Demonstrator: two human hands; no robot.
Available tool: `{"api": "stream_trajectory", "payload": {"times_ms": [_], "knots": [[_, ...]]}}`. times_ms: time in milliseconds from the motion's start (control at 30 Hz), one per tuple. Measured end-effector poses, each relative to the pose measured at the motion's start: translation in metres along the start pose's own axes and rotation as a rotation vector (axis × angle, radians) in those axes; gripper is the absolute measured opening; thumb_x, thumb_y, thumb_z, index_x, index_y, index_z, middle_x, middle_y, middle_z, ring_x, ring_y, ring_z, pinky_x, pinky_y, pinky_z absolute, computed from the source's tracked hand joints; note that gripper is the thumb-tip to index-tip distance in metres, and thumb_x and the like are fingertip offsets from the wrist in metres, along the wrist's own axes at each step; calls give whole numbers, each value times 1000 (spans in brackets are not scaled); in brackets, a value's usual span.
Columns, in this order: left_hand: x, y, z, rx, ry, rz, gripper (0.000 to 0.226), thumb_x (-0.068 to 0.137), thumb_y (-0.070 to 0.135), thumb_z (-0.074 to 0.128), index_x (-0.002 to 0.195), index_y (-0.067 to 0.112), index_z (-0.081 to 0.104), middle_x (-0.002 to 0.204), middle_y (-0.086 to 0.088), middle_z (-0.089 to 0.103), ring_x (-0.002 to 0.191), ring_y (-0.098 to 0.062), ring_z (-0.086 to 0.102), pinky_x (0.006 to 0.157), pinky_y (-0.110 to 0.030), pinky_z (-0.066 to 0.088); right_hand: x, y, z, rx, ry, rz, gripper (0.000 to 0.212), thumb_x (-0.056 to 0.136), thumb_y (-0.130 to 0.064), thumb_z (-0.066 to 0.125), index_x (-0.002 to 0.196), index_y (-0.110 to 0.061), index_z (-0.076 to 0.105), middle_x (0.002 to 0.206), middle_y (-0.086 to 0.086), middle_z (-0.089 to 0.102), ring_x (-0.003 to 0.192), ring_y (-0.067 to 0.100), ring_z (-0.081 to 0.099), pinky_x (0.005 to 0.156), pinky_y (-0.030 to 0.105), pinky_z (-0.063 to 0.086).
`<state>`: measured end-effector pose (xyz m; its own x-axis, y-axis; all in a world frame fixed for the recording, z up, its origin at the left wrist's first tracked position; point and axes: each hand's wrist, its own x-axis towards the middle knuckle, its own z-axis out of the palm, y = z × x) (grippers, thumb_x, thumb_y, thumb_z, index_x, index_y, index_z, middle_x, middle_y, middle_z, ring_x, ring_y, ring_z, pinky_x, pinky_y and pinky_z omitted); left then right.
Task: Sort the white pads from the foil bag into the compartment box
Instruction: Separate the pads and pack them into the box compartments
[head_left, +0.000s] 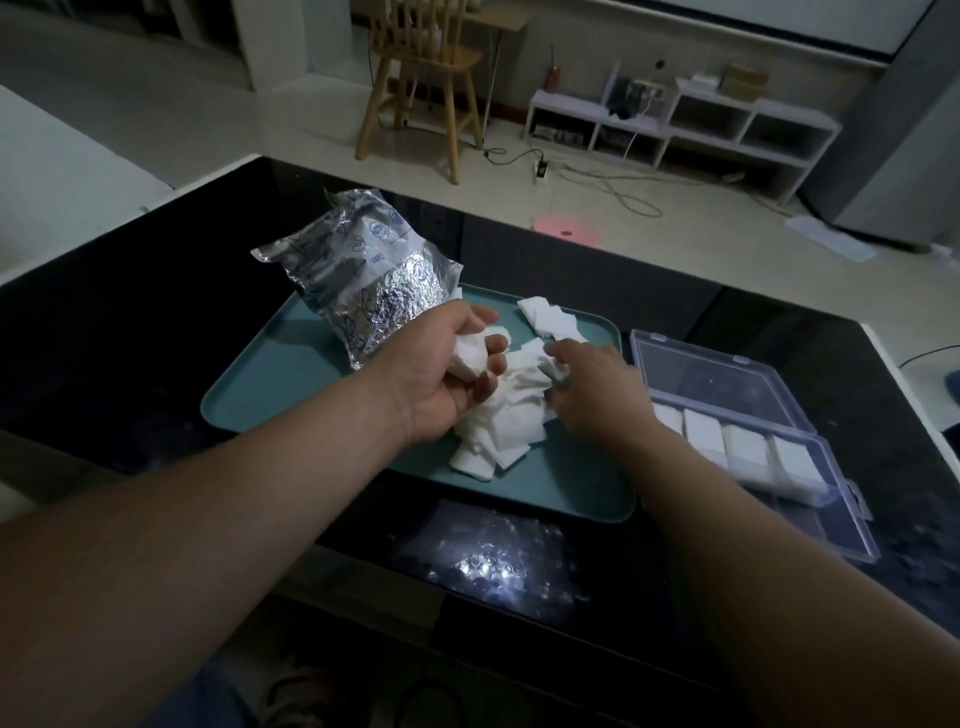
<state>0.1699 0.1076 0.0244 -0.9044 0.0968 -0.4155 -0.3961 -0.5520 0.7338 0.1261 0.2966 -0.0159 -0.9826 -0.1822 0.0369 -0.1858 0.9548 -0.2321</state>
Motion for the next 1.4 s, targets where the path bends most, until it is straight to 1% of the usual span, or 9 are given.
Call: {"api": "stream_trajectory", "payload": {"times_ms": [233,533,733,833,933,1000,1167,1267,1400], "knots": [[-3,-4,1,46,0,-14,21,93,9,48,110,12,61,84,-9,61,62,-17,57,52,-24,46,7,-2,12,-127,89,5,22,94,-12,51,105,-17,70,109,5,68,98,29,58,85,46,52],[-7,-8,7,74,-52,-31,19,98,19,57,115,16,64,103,-13,51,76,-24,61,58,-31,58,5,12,5,66,135,86,19,96,-28,62,90,-16,76,88,1,70,82,22,65,74,41,60],[-7,-12,12,107,-130,-38,24,102,20,59,124,12,62,111,-19,59,84,-24,66,65,-33,62,-10,12,-10,124,132,42,22,98,-36,61,90,-19,72,91,-3,68,84,18,64,71,34,53],[-7,-15,13,128,-208,-56,35,103,25,58,134,8,58,111,-16,61,89,-22,67,70,-35,63,-29,-2,-33,387,163,-77,24,100,-47,60,93,-25,68,89,-11,68,83,6,64,68,28,47],[-4,-20,12,172,-357,-89,37,107,33,49,135,15,63,113,2,65,103,-16,59,93,-39,59,-51,-15,-50,554,-6,-213,29,90,-56,70,103,-31,66,109,-17,69,100,-2,63,86,22,49],[1,-25,14,177,-399,-140,38,107,41,47,134,19,63,115,1,59,110,-17,53,101,-38,50,-63,-16,-53,565,-79,-246,37,83,-45,84,104,-24,61,110,-12,66,100,0,62,82,13,47],[0,-39,25,108,-478,-267,38,105,53,43,112,22,65,103,-5,52,83,-13,52,77,-29,53,-77,-11,-57,610,-6,-231,39,77,-21,90,92,-12,55,100,-1,64,84,3,59,70,8,44],[0,-45,29,56,-523,-294,37,104,56,42,123,27,54,103,-4,49,76,-12,53,72,-28,52,-84,-6,-58,594,0,-237,39,78,-23,88,96,-17,54,102,-5,63,88,2,60,71,11,46],[-4,-53,38,52,-561,-324,43,104,59,36,114,23,58,101,-4,53,78,-15,51,67,-31,49,-91,0,-55,559,0,-207,43,76,-32,88,95,-27,49,98,-5,63,88,16,63,77,40,57]]}}
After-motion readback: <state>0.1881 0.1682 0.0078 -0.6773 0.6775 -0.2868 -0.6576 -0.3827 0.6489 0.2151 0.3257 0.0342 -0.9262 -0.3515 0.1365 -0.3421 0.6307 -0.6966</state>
